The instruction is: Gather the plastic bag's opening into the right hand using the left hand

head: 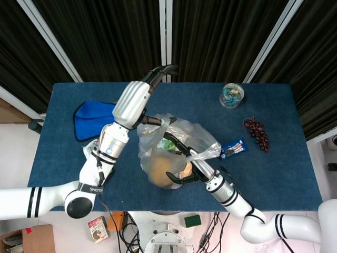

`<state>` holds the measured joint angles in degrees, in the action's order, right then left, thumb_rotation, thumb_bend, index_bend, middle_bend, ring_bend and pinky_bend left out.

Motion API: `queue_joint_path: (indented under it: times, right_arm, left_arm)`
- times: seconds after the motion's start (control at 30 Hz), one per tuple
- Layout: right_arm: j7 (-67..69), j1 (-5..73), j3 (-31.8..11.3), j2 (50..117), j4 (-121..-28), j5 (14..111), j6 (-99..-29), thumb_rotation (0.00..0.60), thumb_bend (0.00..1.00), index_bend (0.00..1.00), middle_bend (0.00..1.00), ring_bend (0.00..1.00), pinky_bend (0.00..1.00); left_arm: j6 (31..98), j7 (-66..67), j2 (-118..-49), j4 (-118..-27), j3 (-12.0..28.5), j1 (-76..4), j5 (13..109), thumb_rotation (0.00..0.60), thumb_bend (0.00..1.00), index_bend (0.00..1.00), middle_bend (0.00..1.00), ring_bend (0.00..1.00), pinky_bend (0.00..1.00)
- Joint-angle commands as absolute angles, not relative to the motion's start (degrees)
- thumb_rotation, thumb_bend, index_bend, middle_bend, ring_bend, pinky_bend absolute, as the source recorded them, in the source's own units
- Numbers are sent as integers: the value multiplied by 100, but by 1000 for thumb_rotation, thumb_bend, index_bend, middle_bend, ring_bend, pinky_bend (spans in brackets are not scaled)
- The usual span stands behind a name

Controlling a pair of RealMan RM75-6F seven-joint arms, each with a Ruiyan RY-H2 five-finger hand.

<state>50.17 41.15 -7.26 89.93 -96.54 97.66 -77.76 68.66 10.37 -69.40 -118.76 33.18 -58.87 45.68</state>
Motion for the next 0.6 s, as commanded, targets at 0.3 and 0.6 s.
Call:
queue_joint_path:
  times: [0.3, 0.6]
  right_arm:
    - [5052, 4271, -1103, 8964, -9660, 9464, -7633, 600, 402, 0, 0, 0, 0]
    - [5134, 4403, -1235, 8965, -9612, 9341, -7447, 600, 402, 0, 0, 0, 0]
  left_arm:
    - [6742, 1069, -6901, -11875, 3263, -5978, 4553, 599, 0, 98, 203, 103, 202]
    - [6625, 1031, -6919, -11862, 3178, -6038, 4587, 594, 0, 98, 204, 103, 186]
